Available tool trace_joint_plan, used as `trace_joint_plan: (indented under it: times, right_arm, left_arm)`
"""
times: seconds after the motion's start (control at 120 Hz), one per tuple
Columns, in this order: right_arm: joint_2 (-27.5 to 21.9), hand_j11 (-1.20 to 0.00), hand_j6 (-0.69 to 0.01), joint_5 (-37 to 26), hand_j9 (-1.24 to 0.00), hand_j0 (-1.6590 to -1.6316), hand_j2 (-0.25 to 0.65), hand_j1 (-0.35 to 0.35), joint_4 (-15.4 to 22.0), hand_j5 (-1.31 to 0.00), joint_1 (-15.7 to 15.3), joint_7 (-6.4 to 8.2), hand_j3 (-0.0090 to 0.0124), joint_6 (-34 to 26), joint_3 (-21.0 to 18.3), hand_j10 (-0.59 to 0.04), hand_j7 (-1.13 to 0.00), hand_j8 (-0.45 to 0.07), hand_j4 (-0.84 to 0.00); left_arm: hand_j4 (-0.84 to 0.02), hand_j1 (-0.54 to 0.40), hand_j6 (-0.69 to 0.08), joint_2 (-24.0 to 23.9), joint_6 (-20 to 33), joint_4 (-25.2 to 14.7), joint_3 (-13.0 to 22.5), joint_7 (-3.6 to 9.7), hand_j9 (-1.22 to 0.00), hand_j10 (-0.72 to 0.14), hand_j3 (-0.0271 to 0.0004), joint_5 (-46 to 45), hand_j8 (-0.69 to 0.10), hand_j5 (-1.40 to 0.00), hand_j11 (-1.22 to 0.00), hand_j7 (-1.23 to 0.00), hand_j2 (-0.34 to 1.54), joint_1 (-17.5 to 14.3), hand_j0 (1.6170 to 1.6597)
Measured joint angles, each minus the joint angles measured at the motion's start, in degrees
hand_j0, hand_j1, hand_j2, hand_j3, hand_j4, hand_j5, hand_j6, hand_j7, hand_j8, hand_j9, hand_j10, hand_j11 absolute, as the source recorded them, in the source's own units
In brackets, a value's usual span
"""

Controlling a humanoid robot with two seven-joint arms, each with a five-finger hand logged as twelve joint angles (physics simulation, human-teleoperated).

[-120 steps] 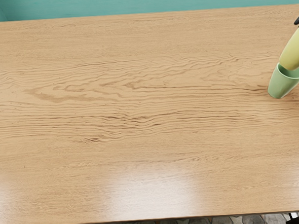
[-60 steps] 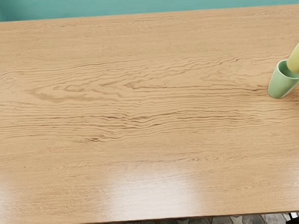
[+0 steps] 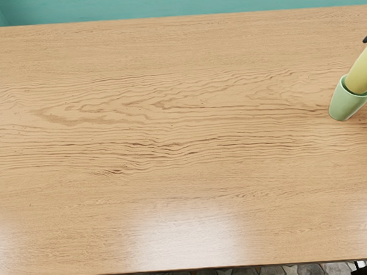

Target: Pick up cup and place in cup with right hand

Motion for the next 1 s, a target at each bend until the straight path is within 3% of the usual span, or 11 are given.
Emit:
trace_joint_plan:
  times: [0.192, 0.283, 0.442, 0.467, 0.533, 0.733, 0.85, 1.0]
  right_arm:
    - [0.2, -0.70, -0.361, -0.9, -0.70, -1.6557, 0.103, 0.088, -0.3, -0.71, -0.8, 0.04, 0.0005, -1.7, 0.0, -0.315, -0.67, -0.237, -0.489]
    - [0.5, -0.70, -0.361, -1.0, -0.70, -1.6559, 0.103, 0.088, -0.3, -0.70, -1.2, 0.87, 0.0010, -2.9, 0.0, -0.314, -0.67, -0.241, -0.491]
    - [1.8, -0.70, -0.364, -1.0, -0.70, -1.6557, 0.100, 0.088, -1.0, -0.70, -2.0, 1.44, -0.0001, -4.1, 0.0, -0.312, -0.67, -0.240, -0.491]
    - [1.9, -0.69, -0.368, -1.1, -0.70, -1.6554, 0.098, 0.086, -1.1, -0.70, -2.1, 1.47, -0.0011, -4.2, 0.0, -0.317, -0.67, -0.246, -0.493]
    - [2.2, -0.69, -0.369, -1.1, -0.69, -1.6554, 0.102, 0.086, -1.3, -0.69, -2.5, 1.53, 0.0004, -4.3, 0.0, -0.325, -0.67, -0.249, -0.492]
    - [2.3, -0.68, -0.372, -1.7, -0.69, -1.6559, 0.098, 0.084, -1.5, -0.69, -3.3, 1.59, 0.0008, -4.4, 0.0, -0.326, -0.66, -0.252, -0.485]
    - [2.4, -0.62, -0.389, -1.5, -0.62, -1.6569, 0.072, 0.072, -1.7, -0.61, -3.4, 1.55, 0.0000, -4.3, 0.1, -0.340, -0.59, -0.282, -0.443]
    - [2.5, -0.43, -0.294, -0.9, -0.43, -1.6575, 0.015, -0.022, -2.5, -0.43, -3.4, 1.52, 0.0000, -4.4, 0.2, -0.270, -0.42, -0.242, -0.319]
  left_arm:
    - [-0.012, 0.336, -0.012, 0.0, 0.0, 0.0, 0.0, 0.00, -0.01, -0.012, -0.0001, 0.0, -0.012, -0.01, -0.01, -0.01, 0.00, 0.0, 1.6581]
    - [-0.012, 0.336, -0.012, 0.0, 0.0, 0.0, 0.0, 0.00, -0.01, -0.012, -0.0001, 0.0, -0.012, -0.01, -0.01, -0.01, 0.00, 0.0, 1.6581]
    - [-0.012, 0.336, -0.012, 0.0, 0.0, 0.0, 0.0, 0.00, -0.01, -0.012, -0.0001, 0.0, -0.012, -0.01, -0.01, -0.01, 0.00, 0.0, 1.6581]
    - [-0.012, 0.336, -0.012, 0.0, 0.0, 0.0, 0.0, 0.00, -0.01, -0.012, -0.0001, 0.0, -0.012, -0.01, -0.01, -0.01, 0.00, 0.0, 1.6581]
    - [-0.012, 0.336, -0.012, 0.0, 0.0, 0.0, 0.0, 0.00, -0.01, -0.012, -0.0001, 0.0, -0.012, -0.01, -0.01, -0.01, 0.00, 0.0, 1.6581]
    - [-0.012, 0.336, -0.012, 0.0, 0.0, 0.0, 0.0, 0.00, -0.01, -0.012, -0.0001, 0.0, -0.012, -0.01, -0.01, -0.01, 0.00, 0.0, 1.6581]
    - [-0.012, 0.336, -0.012, 0.0, 0.0, 0.0, 0.0, 0.00, -0.01, -0.012, -0.0001, 0.0, -0.012, -0.01, -0.01, -0.01, 0.00, 0.0, 1.6581]
    - [-0.012, 0.336, -0.012, 0.0, 0.0, 0.0, 0.0, 0.00, -0.01, -0.012, -0.0001, 0.0, -0.012, -0.01, -0.01, -0.01, 0.00, 0.0, 1.6581]
